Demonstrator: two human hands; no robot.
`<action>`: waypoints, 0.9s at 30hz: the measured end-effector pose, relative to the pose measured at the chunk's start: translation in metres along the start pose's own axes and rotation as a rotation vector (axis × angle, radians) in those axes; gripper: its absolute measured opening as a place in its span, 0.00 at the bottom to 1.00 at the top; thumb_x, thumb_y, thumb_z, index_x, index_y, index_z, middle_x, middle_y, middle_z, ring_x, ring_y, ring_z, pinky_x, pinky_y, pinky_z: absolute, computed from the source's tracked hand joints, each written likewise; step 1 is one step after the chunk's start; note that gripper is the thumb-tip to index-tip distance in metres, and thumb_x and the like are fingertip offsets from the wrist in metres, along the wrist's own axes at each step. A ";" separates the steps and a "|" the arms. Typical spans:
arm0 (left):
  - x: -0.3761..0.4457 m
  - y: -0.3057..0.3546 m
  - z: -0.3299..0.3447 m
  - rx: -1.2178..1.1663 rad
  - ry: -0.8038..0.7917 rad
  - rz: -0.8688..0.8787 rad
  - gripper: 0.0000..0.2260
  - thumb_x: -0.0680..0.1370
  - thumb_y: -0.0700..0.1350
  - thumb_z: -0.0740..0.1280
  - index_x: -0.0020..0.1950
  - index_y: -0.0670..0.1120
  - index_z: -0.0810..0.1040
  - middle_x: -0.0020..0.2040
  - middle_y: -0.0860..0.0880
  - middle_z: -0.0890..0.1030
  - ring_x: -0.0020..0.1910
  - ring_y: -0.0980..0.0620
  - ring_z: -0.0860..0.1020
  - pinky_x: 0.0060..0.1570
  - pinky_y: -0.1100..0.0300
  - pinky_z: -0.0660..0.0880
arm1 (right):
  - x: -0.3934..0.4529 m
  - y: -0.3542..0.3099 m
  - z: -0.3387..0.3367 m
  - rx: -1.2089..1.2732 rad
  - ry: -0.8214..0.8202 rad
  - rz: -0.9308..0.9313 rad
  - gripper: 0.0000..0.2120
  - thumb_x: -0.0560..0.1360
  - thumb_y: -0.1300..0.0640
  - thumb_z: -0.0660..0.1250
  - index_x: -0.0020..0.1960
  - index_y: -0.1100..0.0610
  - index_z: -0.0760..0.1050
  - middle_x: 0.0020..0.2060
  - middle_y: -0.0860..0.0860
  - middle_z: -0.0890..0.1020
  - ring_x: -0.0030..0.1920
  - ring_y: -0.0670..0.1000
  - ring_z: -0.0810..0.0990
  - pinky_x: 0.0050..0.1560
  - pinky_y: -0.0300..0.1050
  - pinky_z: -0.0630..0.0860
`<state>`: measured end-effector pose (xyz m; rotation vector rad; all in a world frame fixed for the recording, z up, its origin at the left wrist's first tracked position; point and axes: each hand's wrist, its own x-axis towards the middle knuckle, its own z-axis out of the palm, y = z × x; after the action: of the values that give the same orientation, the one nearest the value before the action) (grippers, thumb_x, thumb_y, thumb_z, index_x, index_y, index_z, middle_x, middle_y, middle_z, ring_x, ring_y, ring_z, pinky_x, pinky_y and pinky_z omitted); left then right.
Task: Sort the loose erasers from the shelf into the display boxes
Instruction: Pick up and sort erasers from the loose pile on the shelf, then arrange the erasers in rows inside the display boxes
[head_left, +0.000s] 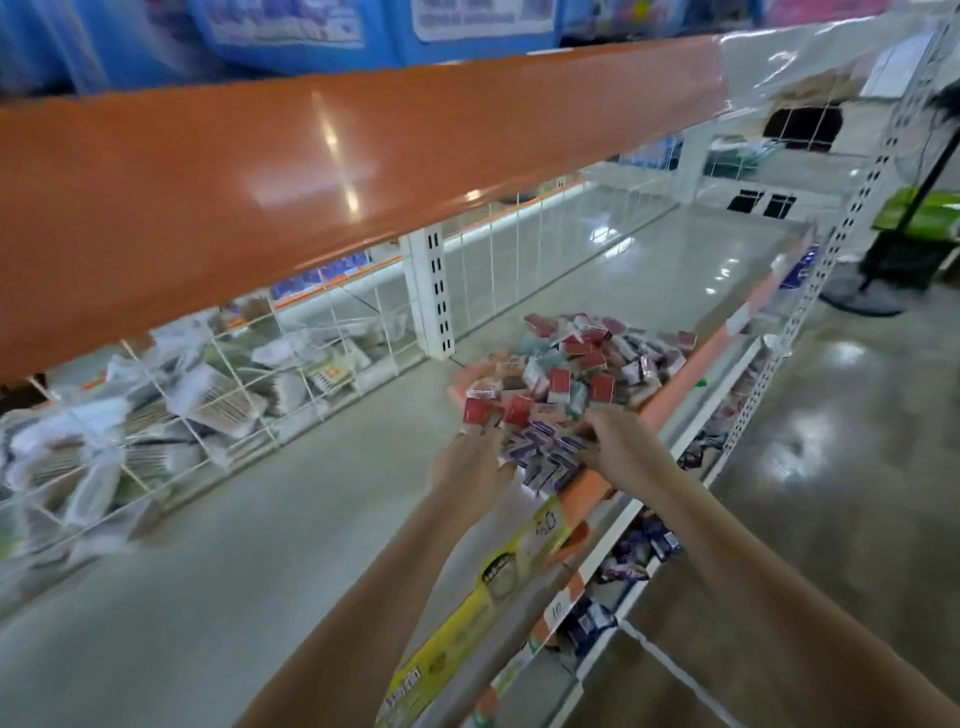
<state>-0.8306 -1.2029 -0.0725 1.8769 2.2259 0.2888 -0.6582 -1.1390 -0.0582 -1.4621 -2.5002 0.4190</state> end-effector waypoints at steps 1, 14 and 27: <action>0.003 -0.001 0.003 -0.015 0.013 -0.010 0.14 0.77 0.48 0.63 0.61 0.46 0.73 0.59 0.46 0.74 0.55 0.45 0.75 0.51 0.53 0.74 | 0.000 0.001 0.001 0.018 0.003 0.003 0.11 0.72 0.58 0.71 0.53 0.59 0.75 0.53 0.52 0.79 0.50 0.50 0.78 0.52 0.44 0.77; 0.000 -0.010 0.013 -0.370 0.161 -0.057 0.12 0.74 0.44 0.70 0.57 0.48 0.80 0.51 0.52 0.76 0.47 0.53 0.76 0.48 0.63 0.71 | 0.000 0.005 0.007 0.022 0.097 -0.021 0.15 0.76 0.58 0.64 0.62 0.58 0.73 0.62 0.53 0.73 0.63 0.53 0.68 0.61 0.41 0.65; -0.098 -0.056 -0.049 -0.546 0.407 -0.194 0.10 0.73 0.42 0.70 0.49 0.57 0.78 0.46 0.60 0.76 0.44 0.63 0.74 0.41 0.69 0.71 | -0.020 -0.076 0.009 0.441 0.117 -0.394 0.11 0.75 0.59 0.67 0.57 0.56 0.77 0.47 0.45 0.74 0.43 0.39 0.73 0.41 0.26 0.68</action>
<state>-0.8811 -1.3092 -0.0382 1.3893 2.2231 1.1947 -0.7128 -1.1928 -0.0408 -0.7864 -2.3252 0.7240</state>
